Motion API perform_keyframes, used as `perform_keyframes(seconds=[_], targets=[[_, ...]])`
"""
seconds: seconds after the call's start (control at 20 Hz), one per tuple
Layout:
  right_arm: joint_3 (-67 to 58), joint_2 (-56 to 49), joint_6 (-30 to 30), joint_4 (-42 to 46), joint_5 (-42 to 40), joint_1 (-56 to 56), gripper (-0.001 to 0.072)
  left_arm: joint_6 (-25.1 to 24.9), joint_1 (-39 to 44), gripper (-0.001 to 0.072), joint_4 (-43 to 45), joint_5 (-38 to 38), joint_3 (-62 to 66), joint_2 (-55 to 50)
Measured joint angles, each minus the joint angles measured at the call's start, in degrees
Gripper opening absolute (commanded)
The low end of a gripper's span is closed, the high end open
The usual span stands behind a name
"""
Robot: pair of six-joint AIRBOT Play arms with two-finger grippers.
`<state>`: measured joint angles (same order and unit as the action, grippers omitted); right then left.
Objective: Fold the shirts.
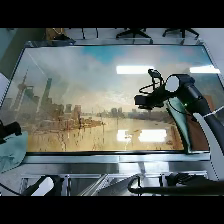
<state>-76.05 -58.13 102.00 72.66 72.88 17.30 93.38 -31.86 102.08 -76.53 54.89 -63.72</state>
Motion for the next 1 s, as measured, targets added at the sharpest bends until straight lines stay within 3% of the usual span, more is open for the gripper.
perform_keyframes(seconds=[0.2,0.25,0.35,0.5,0.65,1.0], targets=[[0.00,-0.26,0.00,0.00,-0.02,0.00,0.0015,0.50,-7.67,0.0704,2.03,3.61,-1.86,-7.19],[0.00,-0.33,0.00,0.00,0.00,0.00,0.0015,0.50,-9.07,0.0667,2.23,4.20,-1.70,-9.25],[0.00,-0.39,0.00,-0.02,0.00,0.00,0.0015,0.52,-10.88,0.0003,2.43,5.05,-1.05,-13.14],[0.00,-0.44,0.00,0.00,-0.02,0.00,0.0015,-0.39,-11.56,0.0012,2.45,4.59,1.46,-18.58],[0.00,-0.44,0.00,0.00,-0.02,0.00,0.0015,-4.42,-9.22,0.0011,-1.88,1.81,5.99,-21.81],[0.00,-0.44,0.00,-0.04,-0.02,0.00,0.0015,-12.04,10.47,0.0011,-26.97,-2.75,21.57,-14.91]])
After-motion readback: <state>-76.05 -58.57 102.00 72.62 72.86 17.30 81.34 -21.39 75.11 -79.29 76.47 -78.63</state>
